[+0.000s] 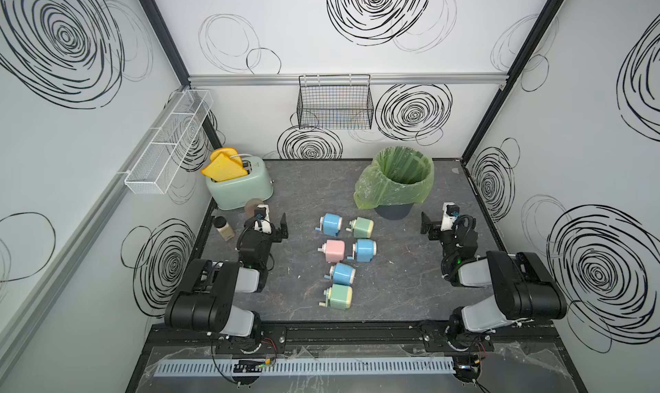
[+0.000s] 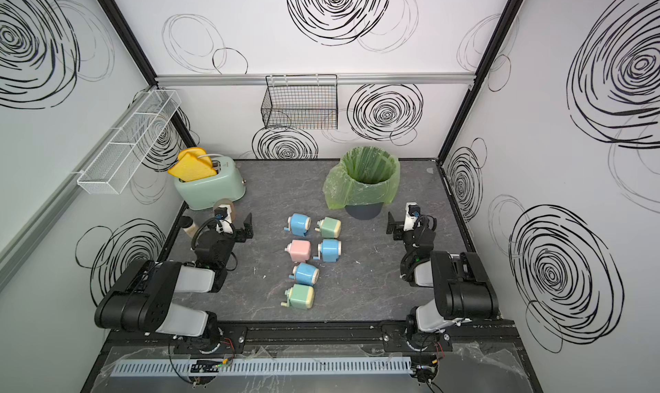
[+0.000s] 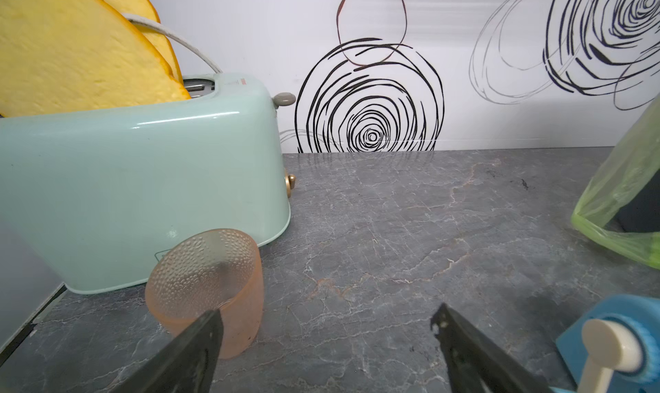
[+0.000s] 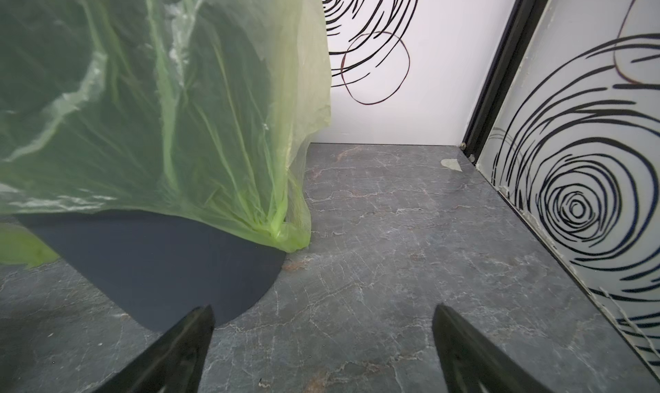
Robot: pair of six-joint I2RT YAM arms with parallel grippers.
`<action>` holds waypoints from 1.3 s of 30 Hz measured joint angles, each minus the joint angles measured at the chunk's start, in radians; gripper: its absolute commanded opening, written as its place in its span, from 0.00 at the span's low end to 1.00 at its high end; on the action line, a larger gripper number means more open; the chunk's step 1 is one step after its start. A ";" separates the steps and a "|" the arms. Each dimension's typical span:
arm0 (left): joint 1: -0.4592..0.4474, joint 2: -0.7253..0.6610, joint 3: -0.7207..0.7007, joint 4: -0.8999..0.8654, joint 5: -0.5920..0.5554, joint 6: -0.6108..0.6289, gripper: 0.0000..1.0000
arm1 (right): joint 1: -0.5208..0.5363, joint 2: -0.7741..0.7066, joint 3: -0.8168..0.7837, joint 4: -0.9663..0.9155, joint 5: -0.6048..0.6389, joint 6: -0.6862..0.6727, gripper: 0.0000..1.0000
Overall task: Take out the pencil sharpener tray and clean the shavings
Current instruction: Pick up the pencil sharpener from the center of the board.
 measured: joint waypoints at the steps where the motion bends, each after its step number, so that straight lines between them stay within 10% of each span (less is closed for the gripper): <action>1: 0.000 0.000 0.000 0.000 -0.001 0.000 0.97 | 0.000 0.000 0.000 0.000 0.000 0.000 0.98; 28: -0.026 -0.021 0.024 -0.064 -0.022 0.009 0.97 | 0.000 0.000 0.000 0.000 0.000 0.000 0.99; 39: -0.354 -0.117 0.316 -0.498 -0.446 0.037 0.97 | 0.000 0.000 0.000 0.000 0.000 0.000 0.98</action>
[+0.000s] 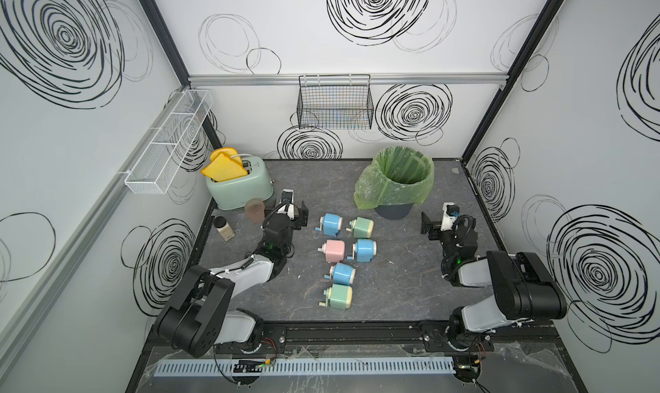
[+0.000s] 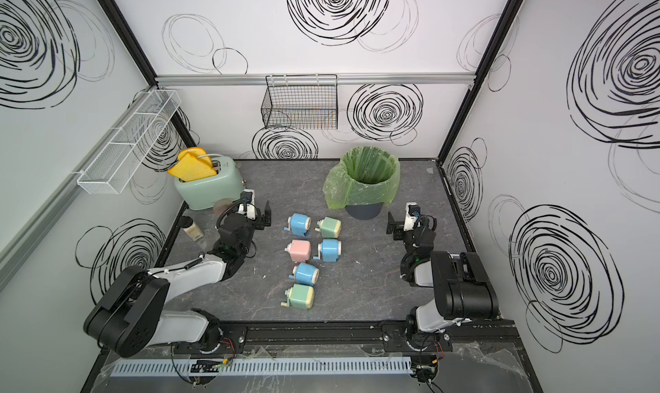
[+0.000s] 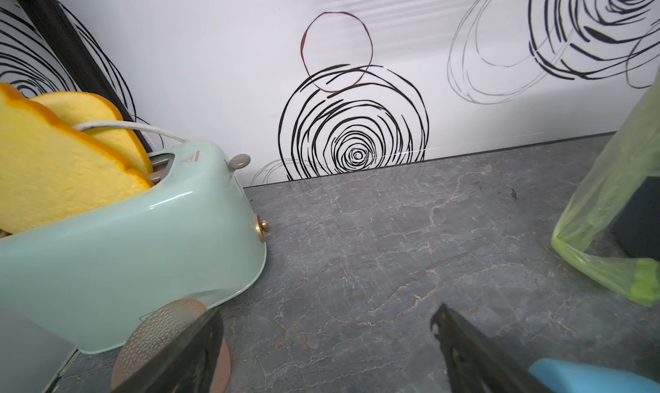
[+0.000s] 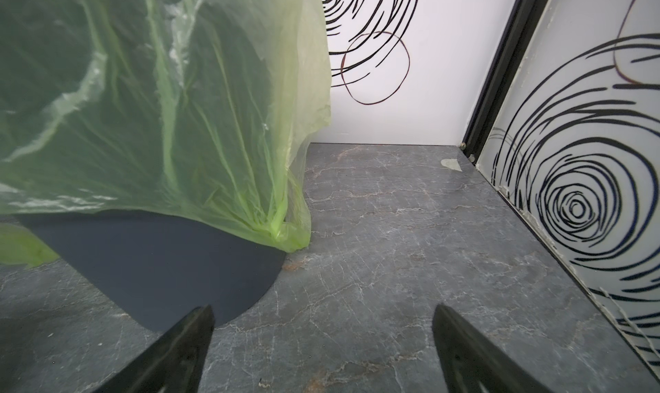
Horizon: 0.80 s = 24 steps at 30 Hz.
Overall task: Take out the pencil sharpener tray and clean the shavings
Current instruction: Pick up the pencil sharpener from the center of the board.
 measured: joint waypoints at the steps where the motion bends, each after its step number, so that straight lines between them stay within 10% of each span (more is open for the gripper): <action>1: -0.019 -0.002 0.039 -0.057 -0.035 -0.027 0.97 | 0.000 0.000 0.000 0.000 0.000 0.000 0.99; 9: -0.241 -0.044 0.306 -0.591 -0.249 -0.320 0.97 | 0.000 0.000 0.000 0.000 0.000 0.000 0.99; 24: -0.340 -0.314 0.209 -0.824 -0.071 -0.495 0.97 | 0.021 -0.133 0.080 -0.264 0.069 0.027 0.99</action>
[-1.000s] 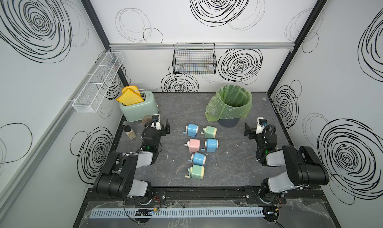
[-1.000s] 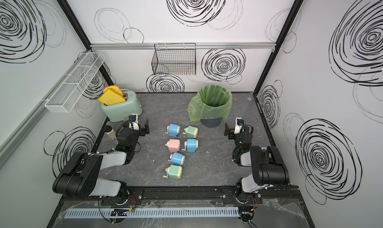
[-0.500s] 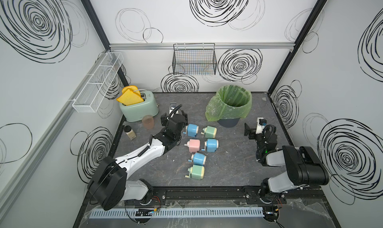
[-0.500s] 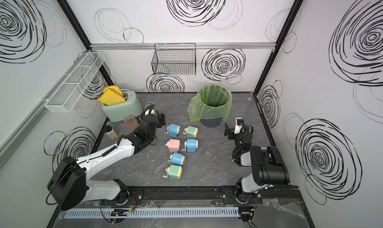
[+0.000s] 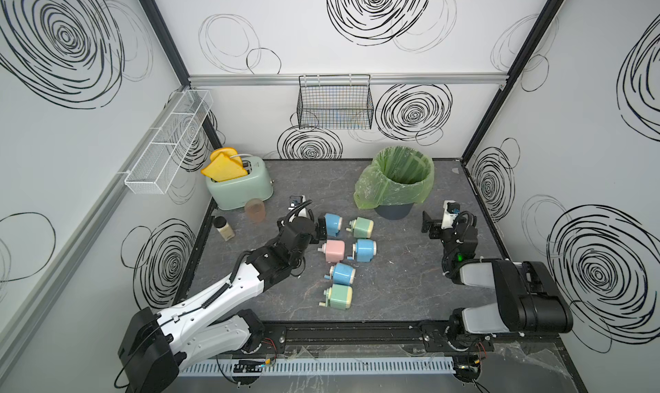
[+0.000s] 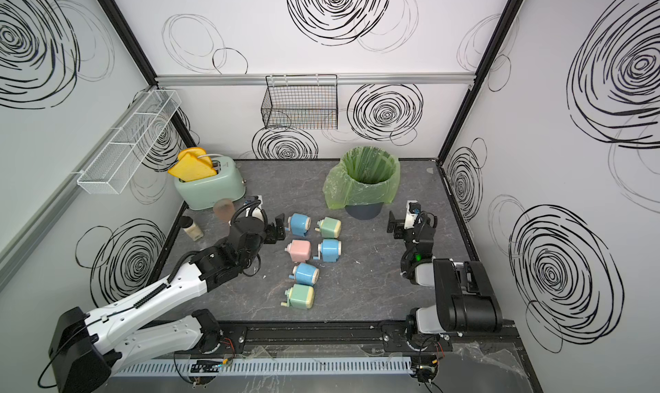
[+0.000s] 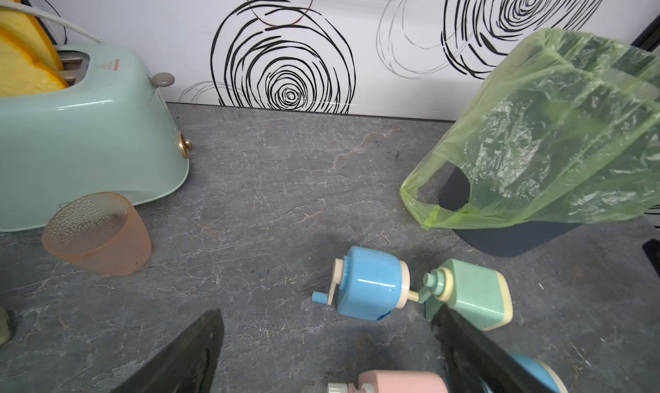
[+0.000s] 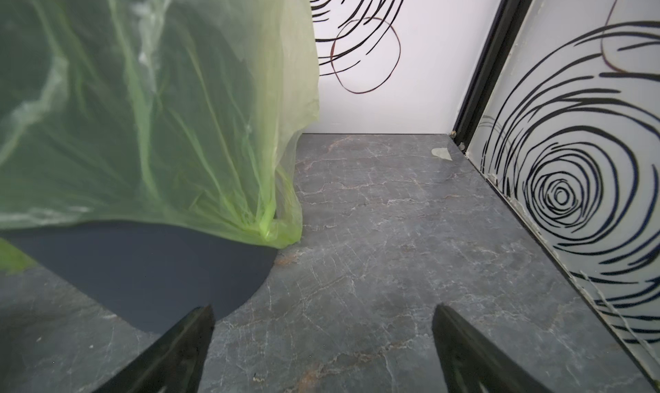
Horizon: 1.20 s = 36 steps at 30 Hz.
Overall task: Take out the pencil sharpener tray and clean the shavings
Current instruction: Pick up the pencil sharpener from the center of the board.
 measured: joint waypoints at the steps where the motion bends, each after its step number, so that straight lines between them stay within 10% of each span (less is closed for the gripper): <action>1: 0.000 0.002 0.000 0.000 0.008 -0.002 0.97 | 0.005 -0.027 0.030 -0.058 0.018 0.013 0.99; 7: 0.000 0.034 0.000 0.006 0.082 -0.013 0.97 | 0.125 -0.260 0.119 -0.386 0.097 0.076 0.99; 16: 0.003 0.050 0.000 0.059 0.267 -0.014 0.97 | 0.298 -0.486 0.013 -0.552 -0.112 0.118 0.99; 36: 0.095 -0.064 -0.040 0.044 0.451 -0.022 0.97 | 0.515 -0.124 0.096 -0.550 -0.476 -0.045 0.99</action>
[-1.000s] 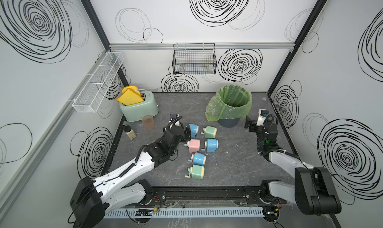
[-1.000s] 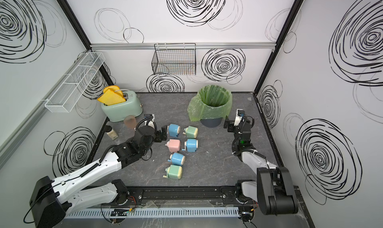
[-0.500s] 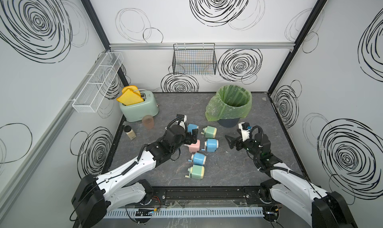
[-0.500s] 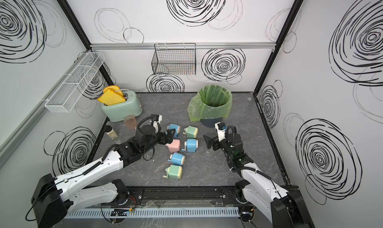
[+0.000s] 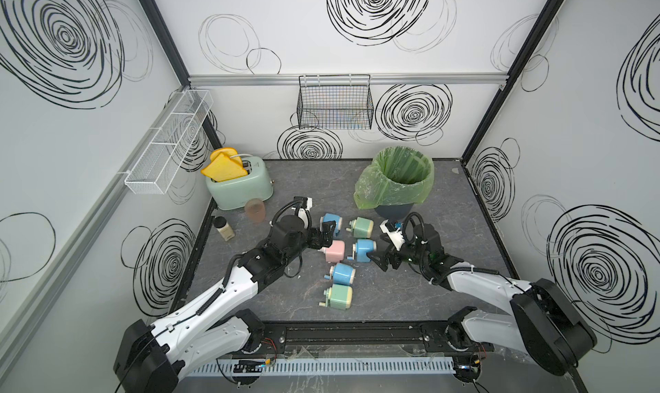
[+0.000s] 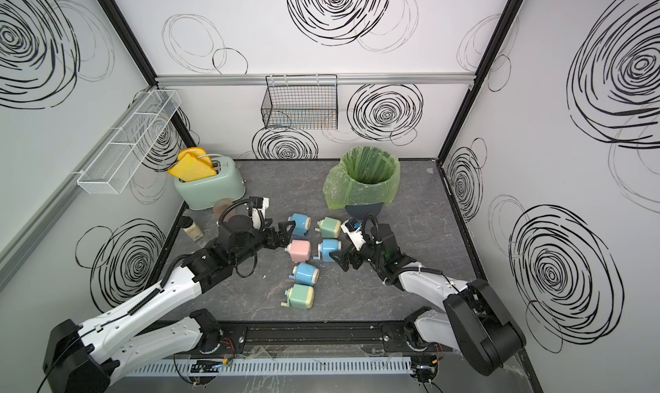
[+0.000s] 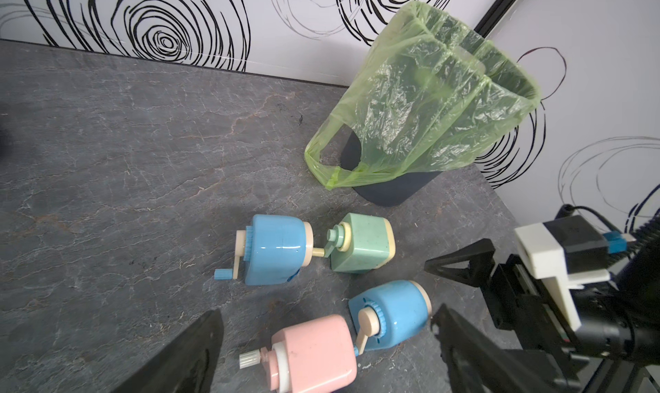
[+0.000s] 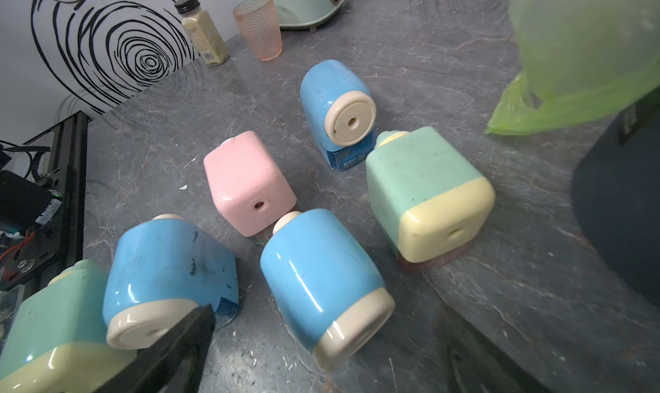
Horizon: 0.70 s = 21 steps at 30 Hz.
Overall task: Take out the pencil sharpener tray and clean the shavings
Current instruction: Pick up the pencil sharpener from the center of the board.
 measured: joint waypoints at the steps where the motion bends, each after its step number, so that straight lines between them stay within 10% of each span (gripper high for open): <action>1: 0.004 -0.001 -0.003 0.000 0.005 0.000 0.97 | 0.003 0.018 0.013 0.000 0.005 -0.009 0.99; 21: 0.013 0.001 -0.030 0.016 0.056 -0.011 0.97 | 0.134 0.188 0.091 -0.047 0.080 -0.112 0.99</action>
